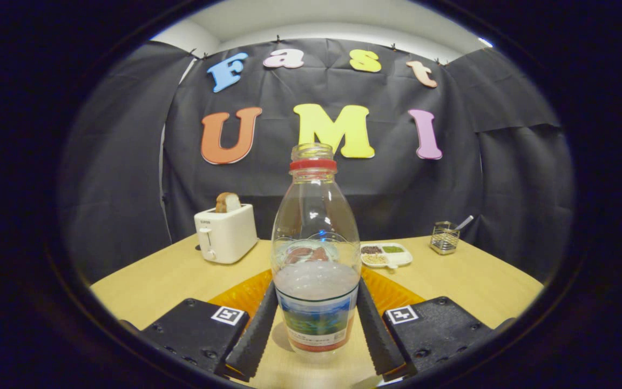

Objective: Take the bottle from table, then pour the juice into the cup, finally place the bottle on the coaster

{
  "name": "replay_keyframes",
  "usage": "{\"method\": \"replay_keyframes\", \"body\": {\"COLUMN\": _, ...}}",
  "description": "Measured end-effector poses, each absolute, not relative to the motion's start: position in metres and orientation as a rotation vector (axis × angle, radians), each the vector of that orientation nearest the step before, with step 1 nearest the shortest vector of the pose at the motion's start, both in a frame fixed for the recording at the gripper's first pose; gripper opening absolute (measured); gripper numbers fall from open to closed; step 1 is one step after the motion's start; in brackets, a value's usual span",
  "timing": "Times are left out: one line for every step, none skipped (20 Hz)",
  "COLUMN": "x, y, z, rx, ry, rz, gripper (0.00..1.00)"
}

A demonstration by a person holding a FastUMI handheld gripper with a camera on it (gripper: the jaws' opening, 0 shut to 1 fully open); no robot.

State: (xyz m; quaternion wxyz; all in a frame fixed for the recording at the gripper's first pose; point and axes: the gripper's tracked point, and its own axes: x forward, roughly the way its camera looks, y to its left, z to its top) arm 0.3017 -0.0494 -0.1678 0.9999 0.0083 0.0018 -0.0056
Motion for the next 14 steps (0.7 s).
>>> {"method": "replay_keyframes", "body": {"x": 0.309, "y": -0.047, "z": -0.172, "rx": 0.009, "ry": -0.005, "rz": -0.005, "gripper": 0.81}}
{"method": "replay_keyframes", "body": {"x": 0.318, "y": -0.041, "z": -0.18, "rx": 0.002, "ry": 0.005, "rz": 0.006, "gripper": 0.81}}
{"method": "replay_keyframes", "body": {"x": 0.325, "y": -0.037, "z": -0.189, "rx": 0.0, "ry": 0.019, "rz": 0.018, "gripper": 0.81}}
{"method": "replay_keyframes", "body": {"x": 0.331, "y": -0.036, "z": -0.196, "rx": 0.004, "ry": 0.023, "rz": 0.017, "gripper": 0.81}}
{"method": "replay_keyframes", "body": {"x": 0.334, "y": -0.037, "z": -0.202, "rx": 0.012, "ry": 0.027, "rz": 0.017, "gripper": 0.81}}
{"method": "replay_keyframes", "body": {"x": 0.335, "y": -0.037, "z": -0.207, "rx": 0.032, "ry": 0.031, "rz": 0.024, "gripper": 0.82}}
{"method": "replay_keyframes", "body": {"x": 0.337, "y": -0.032, "z": -0.211, "rx": 0.062, "ry": 0.028, "rz": 0.045, "gripper": 0.82}}
{"method": "replay_keyframes", "body": {"x": 0.338, "y": -0.032, "z": -0.214, "rx": 0.076, "ry": 0.028, "rz": 0.043, "gripper": 0.82}}
{"method": "replay_keyframes", "body": {"x": 0.338, "y": -0.033, "z": -0.217, "rx": 0.08, "ry": 0.029, "rz": 0.044, "gripper": 0.82}}
{"method": "replay_keyframes", "body": {"x": 0.339, "y": -0.031, "z": -0.219, "rx": 0.073, "ry": 0.031, "rz": 0.046, "gripper": 0.82}}
{"method": "replay_keyframes", "body": {"x": 0.339, "y": -0.031, "z": -0.219, "rx": 0.06, "ry": 0.025, "rz": 0.037, "gripper": 0.83}}
{"method": "replay_keyframes", "body": {"x": 0.337, "y": -0.033, "z": -0.217, "rx": 0.045, "ry": 0.015, "rz": 0.025, "gripper": 0.83}}
{"method": "replay_keyframes", "body": {"x": 0.338, "y": -0.034, "z": -0.215, "rx": 0.033, "ry": 0.005, "rz": 0.01, "gripper": 0.9}}
{"method": "replay_keyframes", "body": {"x": 0.337, "y": -0.034, "z": -0.216, "rx": 0.028, "ry": 0.008, "rz": 0.009, "gripper": 0.97}}
